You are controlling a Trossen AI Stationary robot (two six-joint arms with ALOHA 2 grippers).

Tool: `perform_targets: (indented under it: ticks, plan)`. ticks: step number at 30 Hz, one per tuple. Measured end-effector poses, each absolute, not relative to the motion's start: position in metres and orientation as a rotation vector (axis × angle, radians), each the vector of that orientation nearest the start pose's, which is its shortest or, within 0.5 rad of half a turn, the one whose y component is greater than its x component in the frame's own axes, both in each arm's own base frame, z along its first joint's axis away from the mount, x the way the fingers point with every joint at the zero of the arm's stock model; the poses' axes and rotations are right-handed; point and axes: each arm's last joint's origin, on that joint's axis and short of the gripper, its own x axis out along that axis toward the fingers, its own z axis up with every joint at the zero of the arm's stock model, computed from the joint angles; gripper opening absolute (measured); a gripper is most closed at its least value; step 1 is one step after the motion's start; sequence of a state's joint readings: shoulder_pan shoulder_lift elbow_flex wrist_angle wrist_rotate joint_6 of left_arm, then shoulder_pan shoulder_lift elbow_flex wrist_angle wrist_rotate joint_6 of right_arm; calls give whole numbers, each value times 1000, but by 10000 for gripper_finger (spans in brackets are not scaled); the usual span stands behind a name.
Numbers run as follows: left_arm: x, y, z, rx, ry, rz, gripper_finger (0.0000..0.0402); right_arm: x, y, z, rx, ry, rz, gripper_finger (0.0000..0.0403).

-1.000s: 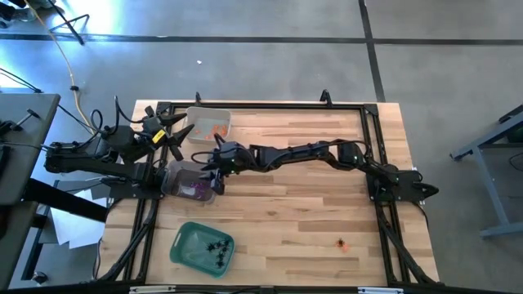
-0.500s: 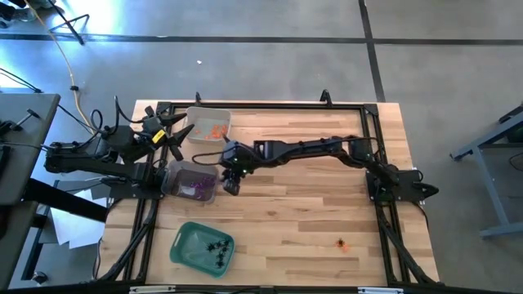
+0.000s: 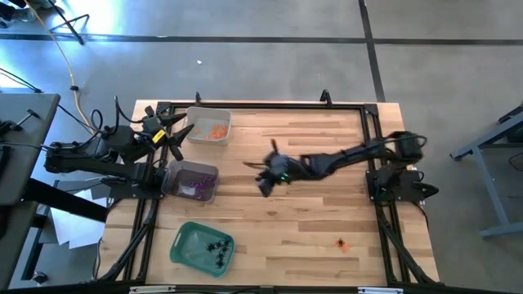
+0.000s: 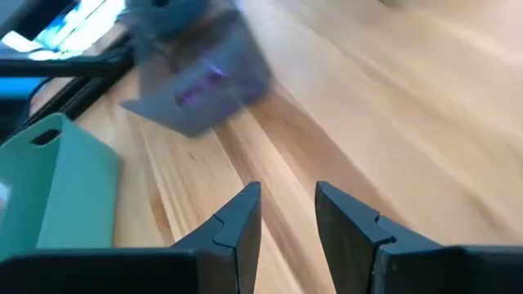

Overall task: Sort Halloween decoration
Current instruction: Put the right orange spider into the gray bin

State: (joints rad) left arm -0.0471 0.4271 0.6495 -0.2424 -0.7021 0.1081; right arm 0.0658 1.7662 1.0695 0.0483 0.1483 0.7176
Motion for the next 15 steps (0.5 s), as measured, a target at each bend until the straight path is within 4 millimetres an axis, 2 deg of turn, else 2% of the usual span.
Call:
perform_targets:
  ticks: [4, 8, 12, 15]
  plan:
    - [96, 14, 324, 112, 54, 653, 186, 329, 47, 177, 777, 625, -421, 112]
    - [96, 14, 324, 112, 54, 654, 186, 294, 78, 165, 949, 724, -477, 112]
    - [96, 14, 324, 112, 55, 653, 186, 258, 105, 155, 1060, 937, -636, 112]
    - [96, 14, 324, 112, 55, 653, 186, 239, 126, 160, 1113, 1080, -742, 112]
